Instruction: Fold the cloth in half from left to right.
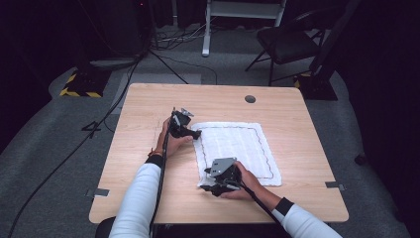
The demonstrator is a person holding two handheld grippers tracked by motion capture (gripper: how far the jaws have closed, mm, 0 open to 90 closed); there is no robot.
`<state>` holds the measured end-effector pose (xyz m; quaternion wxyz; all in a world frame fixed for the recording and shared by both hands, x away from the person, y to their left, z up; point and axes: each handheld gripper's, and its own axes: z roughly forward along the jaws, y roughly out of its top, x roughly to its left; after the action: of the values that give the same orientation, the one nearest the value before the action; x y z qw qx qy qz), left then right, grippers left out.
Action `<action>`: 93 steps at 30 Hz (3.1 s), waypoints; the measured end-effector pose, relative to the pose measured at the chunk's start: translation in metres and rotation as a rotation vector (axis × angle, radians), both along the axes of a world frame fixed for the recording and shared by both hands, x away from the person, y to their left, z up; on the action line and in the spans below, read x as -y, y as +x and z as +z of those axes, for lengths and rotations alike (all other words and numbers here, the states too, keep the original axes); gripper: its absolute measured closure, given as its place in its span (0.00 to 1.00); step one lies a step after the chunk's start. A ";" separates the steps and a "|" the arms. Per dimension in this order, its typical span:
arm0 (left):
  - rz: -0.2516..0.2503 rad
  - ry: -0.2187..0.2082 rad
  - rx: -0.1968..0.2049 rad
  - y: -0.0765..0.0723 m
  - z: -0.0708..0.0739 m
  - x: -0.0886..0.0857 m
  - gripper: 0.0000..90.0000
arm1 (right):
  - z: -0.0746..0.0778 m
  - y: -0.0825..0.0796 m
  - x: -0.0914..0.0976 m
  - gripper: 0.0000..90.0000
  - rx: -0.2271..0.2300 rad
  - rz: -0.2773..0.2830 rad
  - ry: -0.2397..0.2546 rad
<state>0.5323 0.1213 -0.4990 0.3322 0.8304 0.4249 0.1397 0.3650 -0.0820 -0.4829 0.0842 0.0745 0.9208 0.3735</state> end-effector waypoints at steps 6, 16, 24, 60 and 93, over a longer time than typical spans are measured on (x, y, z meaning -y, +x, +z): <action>-0.044 -0.013 0.012 -0.003 0.002 -0.003 0.43 | -0.008 0.001 -0.012 0.57 -0.007 -0.013 -0.039; -0.130 -0.063 -0.019 -0.006 0.004 -0.008 0.88 | -0.007 0.004 -0.013 0.92 0.002 -0.060 -0.052; -0.139 -0.050 -0.023 -0.007 0.007 -0.013 0.93 | -0.005 0.002 -0.016 0.96 0.021 -0.062 -0.055; -0.092 -0.082 0.064 -0.036 0.053 -0.047 0.94 | 0.047 -0.010 -0.028 0.96 0.099 -0.071 0.074; -0.164 -0.117 0.060 0.003 0.046 0.086 0.94 | 0.051 -0.002 0.111 0.96 0.082 -0.305 0.099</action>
<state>0.5352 0.0357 -0.4528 0.4032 0.8369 0.3528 0.1119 0.3630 -0.1931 -0.4319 0.1738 0.2023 0.8749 0.4042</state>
